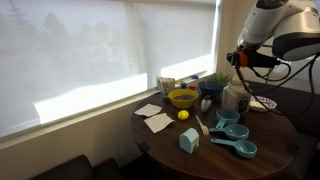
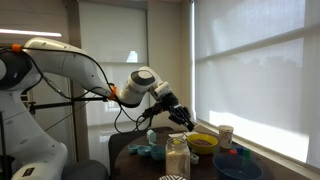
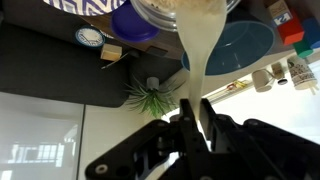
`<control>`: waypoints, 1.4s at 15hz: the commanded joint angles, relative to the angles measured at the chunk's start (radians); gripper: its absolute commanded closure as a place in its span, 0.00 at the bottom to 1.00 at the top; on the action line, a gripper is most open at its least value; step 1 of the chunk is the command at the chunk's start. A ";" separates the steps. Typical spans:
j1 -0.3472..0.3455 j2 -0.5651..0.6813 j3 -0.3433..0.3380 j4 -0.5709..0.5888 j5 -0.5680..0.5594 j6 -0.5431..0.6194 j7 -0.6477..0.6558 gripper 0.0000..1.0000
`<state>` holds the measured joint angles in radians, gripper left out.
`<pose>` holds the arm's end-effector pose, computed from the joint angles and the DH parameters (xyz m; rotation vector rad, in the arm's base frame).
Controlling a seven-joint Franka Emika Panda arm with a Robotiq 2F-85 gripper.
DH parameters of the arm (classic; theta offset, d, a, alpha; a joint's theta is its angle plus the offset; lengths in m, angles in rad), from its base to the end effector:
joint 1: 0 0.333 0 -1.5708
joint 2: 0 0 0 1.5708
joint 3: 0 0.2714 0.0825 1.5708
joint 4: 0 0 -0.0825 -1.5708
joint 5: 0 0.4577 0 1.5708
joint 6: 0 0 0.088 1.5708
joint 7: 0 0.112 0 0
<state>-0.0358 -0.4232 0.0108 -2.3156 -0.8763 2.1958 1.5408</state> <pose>0.5450 -0.0437 0.4809 2.1743 -1.3939 1.0159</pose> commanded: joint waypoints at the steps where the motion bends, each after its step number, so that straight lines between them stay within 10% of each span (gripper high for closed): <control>1: 0.001 -0.039 0.011 0.010 0.044 0.014 -0.049 0.97; 21: 0.036 -0.061 0.107 -0.013 0.088 0.011 -0.115 0.97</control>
<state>0.0027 -0.4828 0.0907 -2.3167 -0.8106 2.1983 1.4341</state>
